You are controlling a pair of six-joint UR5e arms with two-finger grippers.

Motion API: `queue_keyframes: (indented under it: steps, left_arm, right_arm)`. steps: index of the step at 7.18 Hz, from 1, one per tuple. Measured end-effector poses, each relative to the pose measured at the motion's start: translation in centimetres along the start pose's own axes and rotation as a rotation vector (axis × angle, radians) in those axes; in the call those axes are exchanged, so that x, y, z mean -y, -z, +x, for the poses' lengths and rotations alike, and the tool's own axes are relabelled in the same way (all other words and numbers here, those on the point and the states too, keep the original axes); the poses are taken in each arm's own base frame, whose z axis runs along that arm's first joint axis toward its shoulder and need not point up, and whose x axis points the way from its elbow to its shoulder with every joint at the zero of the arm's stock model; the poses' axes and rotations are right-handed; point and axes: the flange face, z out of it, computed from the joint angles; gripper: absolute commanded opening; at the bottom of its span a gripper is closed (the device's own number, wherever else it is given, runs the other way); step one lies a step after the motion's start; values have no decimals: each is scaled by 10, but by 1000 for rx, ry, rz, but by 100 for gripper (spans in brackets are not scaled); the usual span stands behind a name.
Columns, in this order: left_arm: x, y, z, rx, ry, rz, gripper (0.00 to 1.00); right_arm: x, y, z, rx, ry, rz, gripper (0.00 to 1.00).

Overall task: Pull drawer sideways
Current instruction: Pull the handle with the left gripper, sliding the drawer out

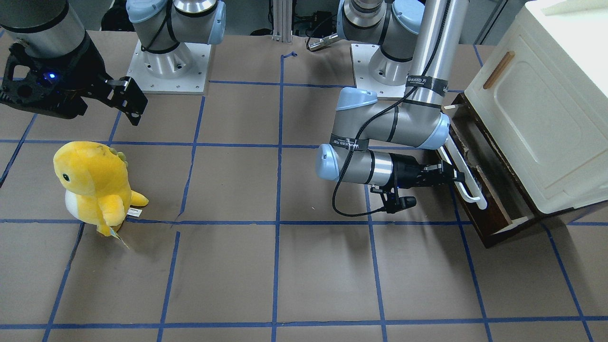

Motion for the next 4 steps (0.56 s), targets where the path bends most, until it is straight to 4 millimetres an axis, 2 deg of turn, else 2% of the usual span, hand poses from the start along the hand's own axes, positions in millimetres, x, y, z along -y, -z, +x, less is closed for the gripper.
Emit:
queue_keyframes:
  steps: [4]
  left_arm:
    - [0, 22, -2, -31, 11, 18, 17]
  right_arm:
    - [0, 0, 0, 0, 0, 0, 100]
